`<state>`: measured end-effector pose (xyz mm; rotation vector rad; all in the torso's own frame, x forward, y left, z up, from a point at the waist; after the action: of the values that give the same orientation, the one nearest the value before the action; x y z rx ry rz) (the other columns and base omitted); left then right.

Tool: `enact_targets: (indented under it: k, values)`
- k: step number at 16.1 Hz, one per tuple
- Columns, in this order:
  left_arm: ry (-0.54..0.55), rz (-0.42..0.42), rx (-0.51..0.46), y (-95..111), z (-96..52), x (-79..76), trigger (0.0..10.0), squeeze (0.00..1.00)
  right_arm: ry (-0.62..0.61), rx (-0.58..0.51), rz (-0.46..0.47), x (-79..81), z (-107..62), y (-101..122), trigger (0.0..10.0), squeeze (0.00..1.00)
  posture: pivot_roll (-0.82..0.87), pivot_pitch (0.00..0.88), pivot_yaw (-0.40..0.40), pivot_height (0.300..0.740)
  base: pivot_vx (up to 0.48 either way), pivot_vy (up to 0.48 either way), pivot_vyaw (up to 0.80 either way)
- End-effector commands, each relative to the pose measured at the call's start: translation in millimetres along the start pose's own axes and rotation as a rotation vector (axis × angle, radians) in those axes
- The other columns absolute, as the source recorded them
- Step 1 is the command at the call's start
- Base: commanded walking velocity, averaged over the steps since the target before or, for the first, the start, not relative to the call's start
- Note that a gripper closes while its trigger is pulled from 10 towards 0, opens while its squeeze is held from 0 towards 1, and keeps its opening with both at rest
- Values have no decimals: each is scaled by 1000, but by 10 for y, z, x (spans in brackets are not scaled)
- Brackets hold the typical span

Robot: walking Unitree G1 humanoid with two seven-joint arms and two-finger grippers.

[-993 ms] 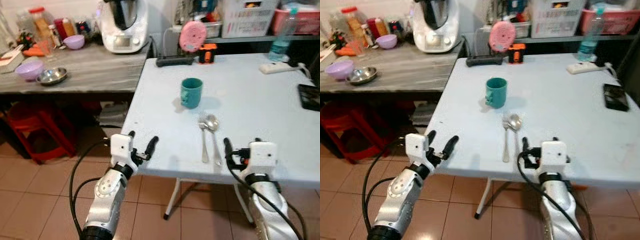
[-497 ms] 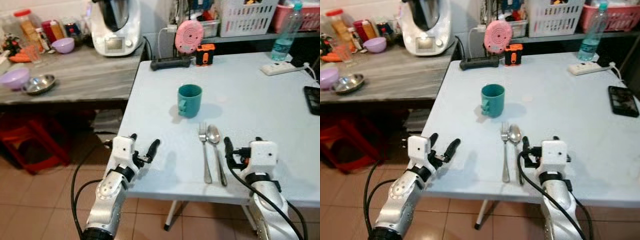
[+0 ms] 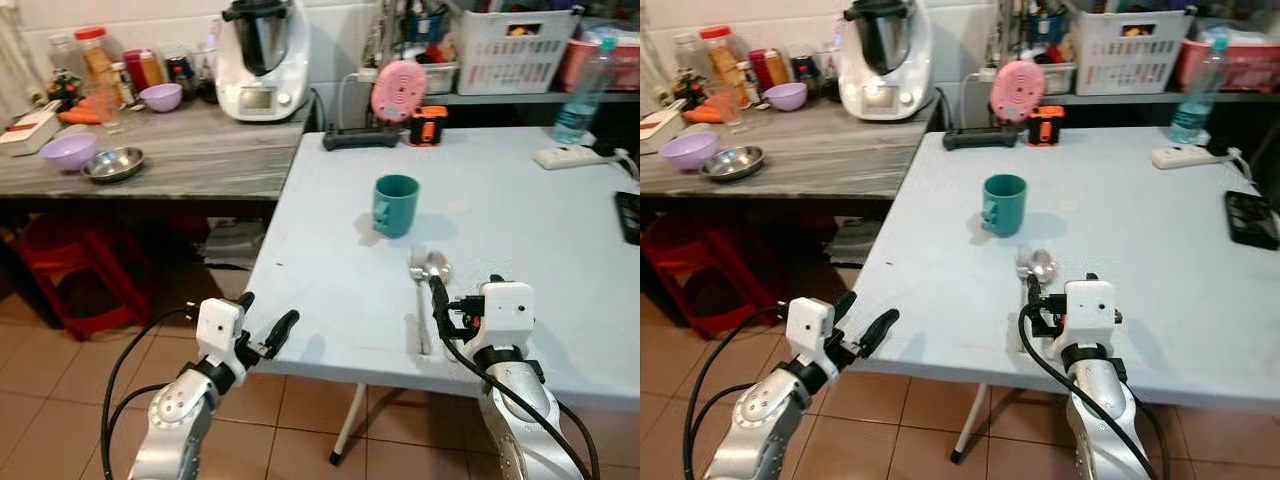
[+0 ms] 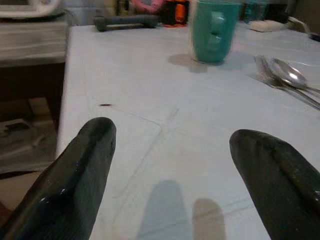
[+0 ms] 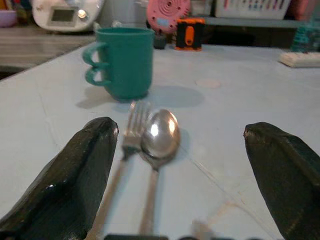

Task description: Setting the table

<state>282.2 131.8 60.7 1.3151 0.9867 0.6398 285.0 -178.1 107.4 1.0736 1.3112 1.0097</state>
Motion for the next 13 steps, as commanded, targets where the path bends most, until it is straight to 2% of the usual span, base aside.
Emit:
enact_targets:
  k: [1,6,7,8,11,13]
  values:
    - [-26,15,-8,50,-17,2,10000,0,15,20,5,28,50,6,10000,0,-156,0,83,740,0,0,0]
    - [-103,12,1,56,-7,-93,10000,0,72,70,14,150,201,24,10000,0,-159,0,88,740,0,0,0]
    - [-140,13,8,51,-4,-134,10000,0,105,94,13,243,273,40,10000,0,-164,0,92,740,0,0,0]
    - [-145,15,9,52,-3,-139,10000,0,107,95,11,254,284,44,10000,0,-164,0,92,740,0,0,0]
    - [-160,19,10,67,30,-149,10000,0,158,159,0,446,348,19,10000,0,-168,0,92,740,0,0,0]
    - [-162,17,7,74,45,-158,10000,0,155,190,-1,457,340,-15,10000,0,-167,0,89,740,0,0,0]
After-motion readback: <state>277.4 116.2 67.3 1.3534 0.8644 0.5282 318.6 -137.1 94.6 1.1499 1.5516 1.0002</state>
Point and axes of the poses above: a point about 5 cm out from each wrist's last joint towards the gripper, its own z axis pointing out of the wrist towards the gripper, its own y axis along the axis of the wrist's last joint, x = y × z, the point moved 2 cm from there along z, pointing out of the wrist towards the gripper, and after that the axes turned 8 degrees about -z, right-handed, at the moved point
